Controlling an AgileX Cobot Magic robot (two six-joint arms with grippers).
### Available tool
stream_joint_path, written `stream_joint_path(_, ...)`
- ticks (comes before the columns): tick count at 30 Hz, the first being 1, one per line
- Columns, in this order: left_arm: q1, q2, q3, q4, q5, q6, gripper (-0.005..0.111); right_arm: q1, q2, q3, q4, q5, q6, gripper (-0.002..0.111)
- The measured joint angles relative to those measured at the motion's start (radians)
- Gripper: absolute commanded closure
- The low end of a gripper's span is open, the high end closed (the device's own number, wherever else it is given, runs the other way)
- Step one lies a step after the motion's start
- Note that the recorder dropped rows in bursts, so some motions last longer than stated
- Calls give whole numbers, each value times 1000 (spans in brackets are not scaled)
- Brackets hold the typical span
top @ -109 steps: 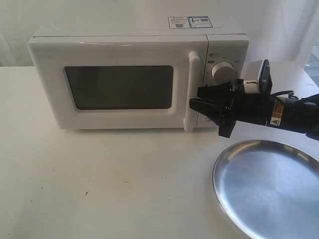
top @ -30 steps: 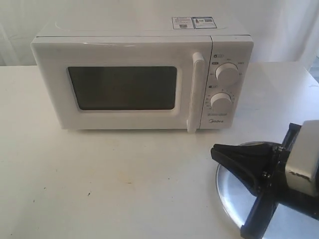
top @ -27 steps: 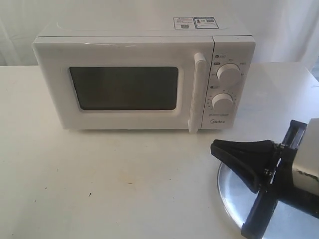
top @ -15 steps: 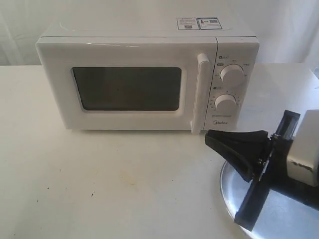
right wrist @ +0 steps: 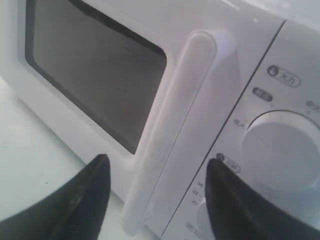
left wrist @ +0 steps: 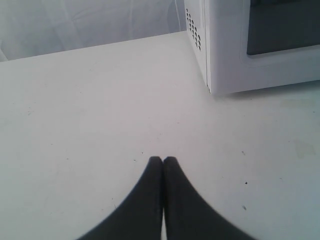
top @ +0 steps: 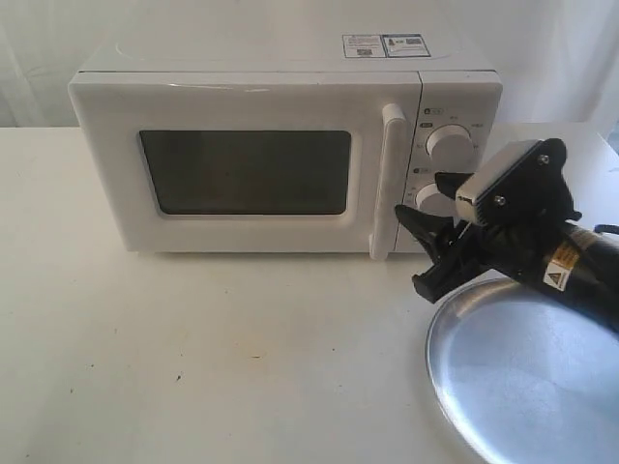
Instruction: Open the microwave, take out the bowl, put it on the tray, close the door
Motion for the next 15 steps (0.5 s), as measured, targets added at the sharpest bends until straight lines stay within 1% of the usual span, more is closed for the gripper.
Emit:
stream_joint_path(2,0,0,0,0,0,0,107,0,84,-52,-41,-5,41,57)
stream_joint_path(7,0,0,0,0,0,0,107,0,188,-91,-56,-73,61,59)
stream_joint_path(15,0,0,0,0,0,0,107,0,209,-144,-58,-85,63,60)
